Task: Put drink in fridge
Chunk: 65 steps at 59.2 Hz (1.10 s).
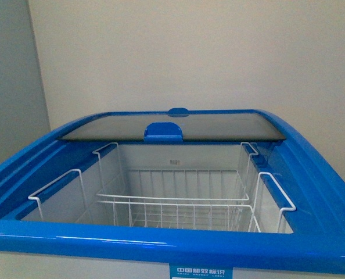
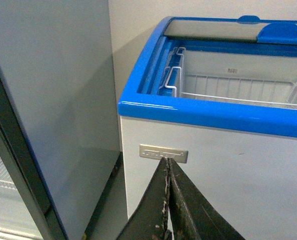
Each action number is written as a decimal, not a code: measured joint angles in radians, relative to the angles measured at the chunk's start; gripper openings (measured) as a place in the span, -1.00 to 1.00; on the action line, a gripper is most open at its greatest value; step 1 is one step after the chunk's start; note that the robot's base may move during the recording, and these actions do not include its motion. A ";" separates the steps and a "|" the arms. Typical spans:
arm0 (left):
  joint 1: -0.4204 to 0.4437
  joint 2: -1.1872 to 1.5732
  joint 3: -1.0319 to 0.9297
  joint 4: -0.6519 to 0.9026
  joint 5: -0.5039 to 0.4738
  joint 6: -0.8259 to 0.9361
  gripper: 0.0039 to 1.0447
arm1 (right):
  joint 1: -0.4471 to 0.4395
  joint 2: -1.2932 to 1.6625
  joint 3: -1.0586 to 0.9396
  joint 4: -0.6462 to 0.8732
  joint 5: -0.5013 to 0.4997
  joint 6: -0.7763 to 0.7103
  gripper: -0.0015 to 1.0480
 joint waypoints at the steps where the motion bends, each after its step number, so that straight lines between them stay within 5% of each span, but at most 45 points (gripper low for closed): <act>1: 0.000 0.000 0.000 0.000 0.000 0.000 -0.96 | 0.000 -0.006 -0.026 0.008 0.002 0.001 -0.72; 7: 0.000 0.000 0.000 0.000 0.000 0.000 -0.96 | 0.000 -0.059 -0.102 0.041 0.000 -0.001 -0.95; 35: 0.000 0.000 0.000 0.000 0.000 0.000 -0.96 | 0.000 -0.303 -0.378 0.090 0.000 0.002 -0.95; 65: 0.000 0.000 0.000 0.000 0.000 0.000 -0.96 | 0.000 -0.540 -0.490 -0.031 0.000 0.002 -0.95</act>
